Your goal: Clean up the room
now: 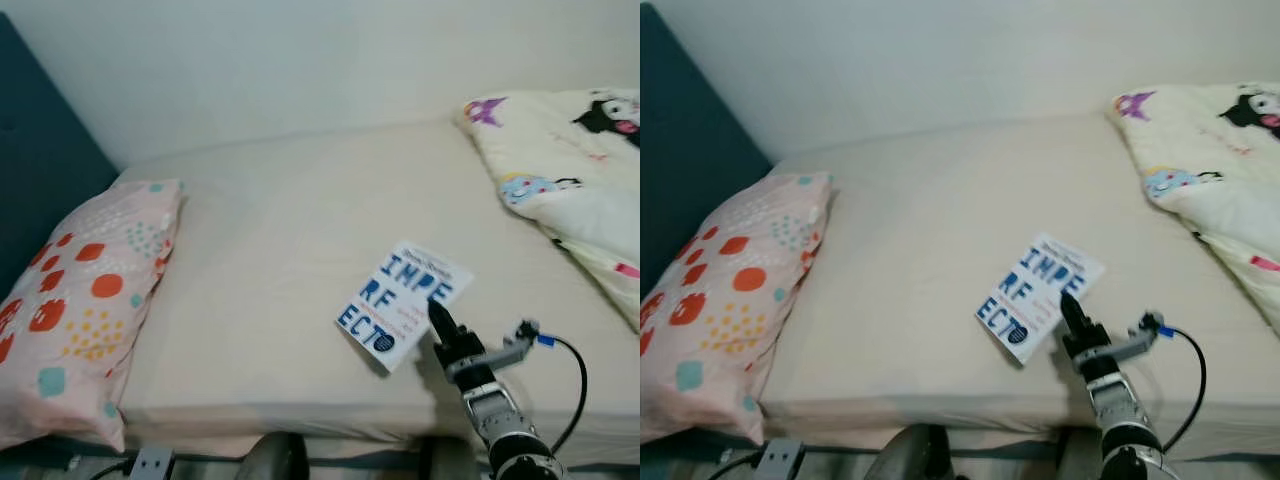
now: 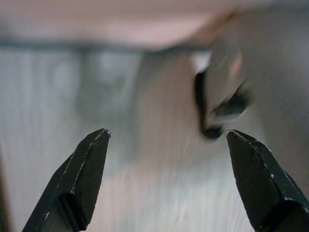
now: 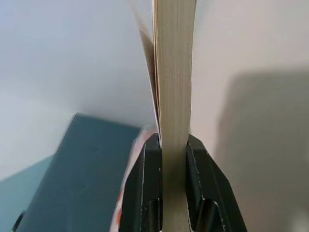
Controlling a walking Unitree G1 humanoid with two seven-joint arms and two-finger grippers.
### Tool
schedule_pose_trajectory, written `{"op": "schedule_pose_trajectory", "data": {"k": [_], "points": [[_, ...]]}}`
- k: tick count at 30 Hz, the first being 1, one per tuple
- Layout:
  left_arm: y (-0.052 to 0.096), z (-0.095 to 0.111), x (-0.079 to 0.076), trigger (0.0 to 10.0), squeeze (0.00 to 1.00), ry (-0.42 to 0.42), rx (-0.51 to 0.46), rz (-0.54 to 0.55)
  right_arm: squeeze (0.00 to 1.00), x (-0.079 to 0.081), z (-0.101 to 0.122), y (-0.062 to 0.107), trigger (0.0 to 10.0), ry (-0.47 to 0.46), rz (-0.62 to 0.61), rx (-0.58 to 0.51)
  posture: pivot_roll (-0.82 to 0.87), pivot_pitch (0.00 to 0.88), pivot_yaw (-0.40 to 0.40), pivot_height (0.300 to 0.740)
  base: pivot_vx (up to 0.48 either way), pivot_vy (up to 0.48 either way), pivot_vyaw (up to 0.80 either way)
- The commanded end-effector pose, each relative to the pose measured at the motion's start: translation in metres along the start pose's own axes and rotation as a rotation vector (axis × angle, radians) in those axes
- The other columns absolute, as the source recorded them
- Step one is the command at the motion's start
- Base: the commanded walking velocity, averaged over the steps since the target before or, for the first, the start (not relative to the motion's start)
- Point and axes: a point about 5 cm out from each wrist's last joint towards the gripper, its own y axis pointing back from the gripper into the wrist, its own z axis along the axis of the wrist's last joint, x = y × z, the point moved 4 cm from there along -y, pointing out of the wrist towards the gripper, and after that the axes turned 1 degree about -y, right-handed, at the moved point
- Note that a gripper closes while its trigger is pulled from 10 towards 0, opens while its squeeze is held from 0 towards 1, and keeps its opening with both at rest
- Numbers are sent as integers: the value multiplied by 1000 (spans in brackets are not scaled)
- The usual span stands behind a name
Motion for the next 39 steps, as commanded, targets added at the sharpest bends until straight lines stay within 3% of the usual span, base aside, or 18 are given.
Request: {"op": "schedule_pose_trajectory", "data": {"k": [1, 2, 3, 5, 6, 7, 8, 9, 10, 17, 20, 23, 30, 39], "points": [[-3, 5, -1, 10000, 0, 51, -17, 30, 0, 19, -33, -10, 0, 49, 106, 168, -42, 51, 98, 616, 0, 0, 0], [-3, 5, -1, 10000, 0, 51, -17, 30, 0, 19, -33, -10, 0, 49, 106, 168, -42, 51, 98, 616, 0, 0, 0], [-7, 17, -3, 10000, 0, 66, -51, 37, 0, 23, -52, -10, 0, 92, 122, 259, -58, 34, 87, 616, 0, 0, 0], [-7, 17, -3, 10000, 0, 66, -51, 37, 0, 23, -52, -10, 0, 92, 122, 259, -58, 34, 87, 616, 0, 0, 0], [-9, 26, -5, 10000, 0, 77, -72, 43, 0, 25, -64, -10, 627, 116, 130, 314, -69, 17, 76, 616, 0, 0, 0], [-12, 34, -7, 10000, 0, 86, -90, 53, 0, 26, -86, -5, 3961, 131, 146, 407, -80, 0, 66, 616, 0, 0, 0], [-13, 39, -8, 10000, 0, 92, -101, 61, 0, 28, -101, -1, 3961, 139, 158, 470, -85, 0, 63, 616, 0, 0, 0], [-13, 39, -8, 10000, 0, 92, -101, 61, 0, 28, -101, -1, 3961, 139, 158, 470, -85, 0, 63, 616, 0, 0, 0], [-15, 41, -10, 10000, 0, 103, -102, 77, 0, 30, -125, 8, 10000, 154, 176, 579, -93, 0, 60, 626, 0, 0, 0], [-16, 36, -13, 10000, 0, 112, -86, 87, 0, 27, -135, 13, 10000, 193, 154, 636, -97, 0, 57, 640, 0, 0, 0], [-15, 27, -12, 10000, 0, 114, -53, 104, 0, 18, -141, 20, 10000, 242, 103, 685, -90, 0, 50, 649, 0, 0, 0], [-11, 5, -9, 10000, 0, 97, 23, 133, 0, 2, -145, 34, 10000, 319, 7, 740, -87, 0, 50, 669, 0, 0, 0], [-6, -15, -8, 10000, 0, 31, 96, 132, 0, -12, -146, 44, 10000, 342, -89, 753, -88, 0, 57, 692, 0, 0, 0], [-6, -16, -9, 10000, 0, -10, 115, 121, 0, -26, -145, 57, 10000, 353, -198, 749, -85, 0, 60, 721, 0, 0, 0]]}}
